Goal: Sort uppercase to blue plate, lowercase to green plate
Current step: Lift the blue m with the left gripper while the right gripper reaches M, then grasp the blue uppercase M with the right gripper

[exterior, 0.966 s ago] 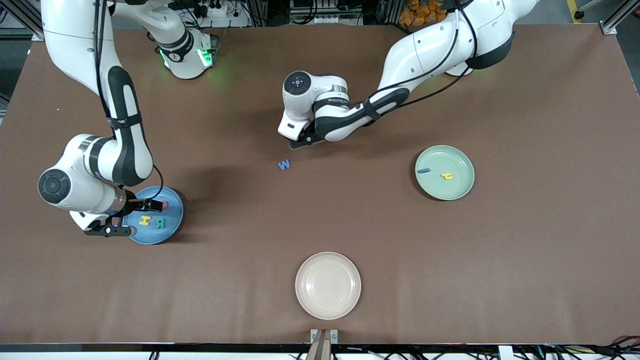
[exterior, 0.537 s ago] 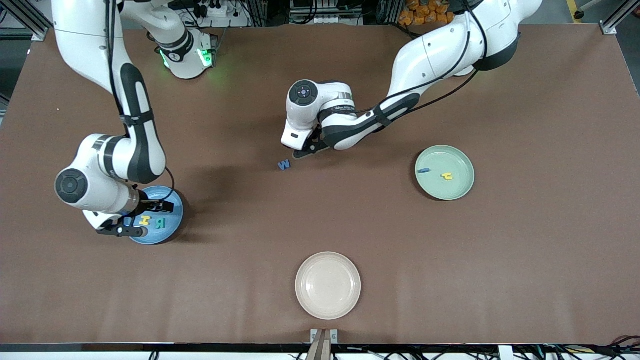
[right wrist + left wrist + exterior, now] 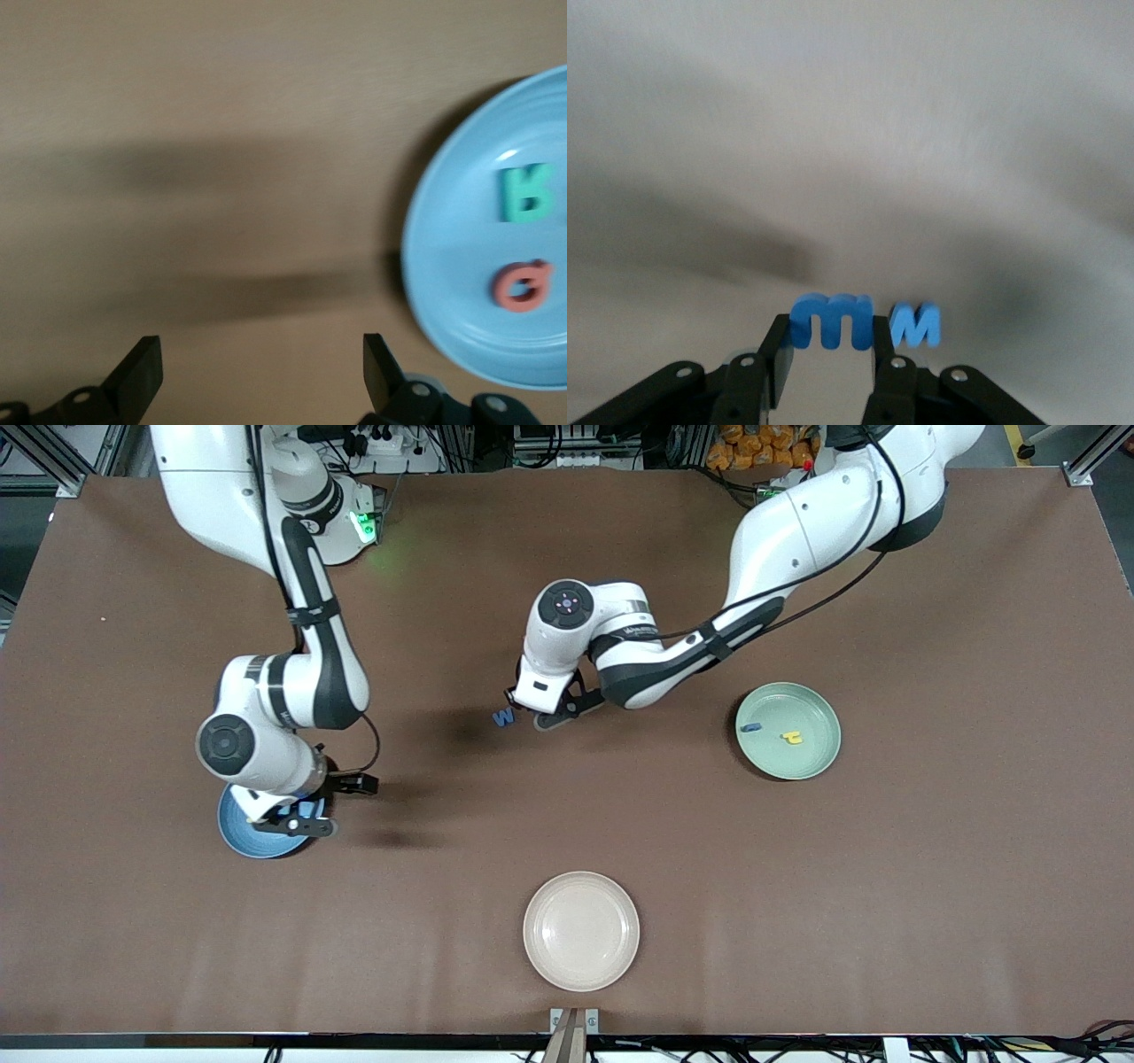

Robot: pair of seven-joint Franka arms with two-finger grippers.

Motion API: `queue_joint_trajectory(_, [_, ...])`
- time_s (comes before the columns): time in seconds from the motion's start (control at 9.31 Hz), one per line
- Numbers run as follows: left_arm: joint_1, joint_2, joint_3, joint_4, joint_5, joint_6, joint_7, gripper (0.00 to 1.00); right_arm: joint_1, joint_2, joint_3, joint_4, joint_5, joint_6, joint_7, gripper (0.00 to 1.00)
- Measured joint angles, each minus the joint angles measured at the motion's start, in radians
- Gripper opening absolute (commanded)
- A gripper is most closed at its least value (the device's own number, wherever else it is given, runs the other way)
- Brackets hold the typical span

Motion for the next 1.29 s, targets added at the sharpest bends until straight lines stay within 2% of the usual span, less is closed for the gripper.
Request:
queue_joint_trajectory(0.43, [0.095, -0.058, -0.033, 0.002, 0.0, 0.0, 0.023, 0.0, 0.023, -0.001, 0.081, 0.006, 0.039, 0.006, 0.003, 1.0])
queue_joint_trajectory(0.75, [0.177, -0.072, -0.101, 0.004, 0.0, -0.001, 0.023, 0.0, 0.135, -0.002, 0.09, 0.009, 0.047, 0.02, 0.019, 1.0])
queue_joint_trajectory(0.97, [0.197, -0.076, -0.107, 0.022, 0.0, 0.0, 0.023, 0.0, 0.195, -0.002, 0.105, 0.008, 0.049, 0.071, 0.044, 1.0])
queue_joint_trajectory(1.29, [0.23, -0.087, -0.144, 0.056, 0.0, 0.0, 0.023, 0.0, 0.217, 0.0, 0.191, -0.002, 0.049, 0.115, 0.057, 1.0])
